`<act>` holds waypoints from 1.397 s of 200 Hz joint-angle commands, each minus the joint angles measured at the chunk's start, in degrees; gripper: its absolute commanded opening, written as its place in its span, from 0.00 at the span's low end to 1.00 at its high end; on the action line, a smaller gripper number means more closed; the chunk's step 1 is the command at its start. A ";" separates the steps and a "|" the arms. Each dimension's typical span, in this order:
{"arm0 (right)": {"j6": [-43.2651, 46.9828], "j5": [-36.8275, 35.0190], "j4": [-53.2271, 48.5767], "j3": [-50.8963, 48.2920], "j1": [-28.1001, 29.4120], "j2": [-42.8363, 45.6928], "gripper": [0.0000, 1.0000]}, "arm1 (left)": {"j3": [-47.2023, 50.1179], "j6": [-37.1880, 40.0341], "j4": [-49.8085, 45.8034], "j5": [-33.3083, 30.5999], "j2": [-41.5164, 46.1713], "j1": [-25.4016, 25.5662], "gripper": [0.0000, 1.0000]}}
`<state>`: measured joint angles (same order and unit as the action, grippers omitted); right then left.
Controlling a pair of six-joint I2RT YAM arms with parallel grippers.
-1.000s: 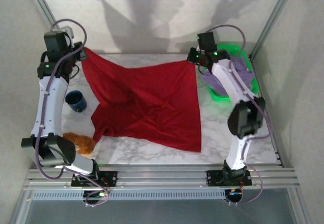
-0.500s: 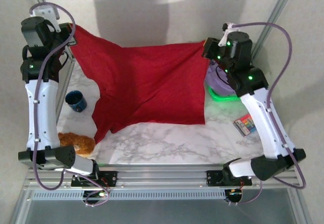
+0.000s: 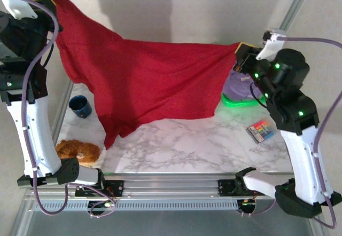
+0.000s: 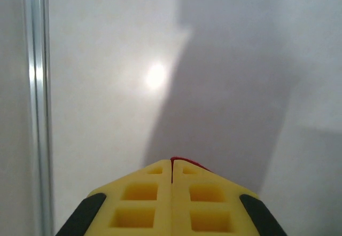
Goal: Fold and stack the t-shirts
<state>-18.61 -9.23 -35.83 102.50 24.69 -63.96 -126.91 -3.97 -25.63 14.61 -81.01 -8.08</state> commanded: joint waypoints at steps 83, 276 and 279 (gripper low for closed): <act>2.59 -0.83 -1.09 7.27 0.27 5.65 0.00 | -1.91 -1.74 10.75 -3.36 7.29 -0.01 0.00; 4.20 -5.60 -5.68 -0.20 -1.59 -7.99 0.00 | 14.53 -3.83 8.34 -1.95 -1.29 -0.01 0.00; 3.91 -5.29 -5.37 -0.58 -2.10 -9.11 0.00 | 15.85 -3.80 9.16 -1.91 -1.79 -0.01 0.00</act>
<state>-15.38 -12.08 -44.75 106.45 24.49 -66.74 -119.85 -8.16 -19.20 11.79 -78.63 -8.08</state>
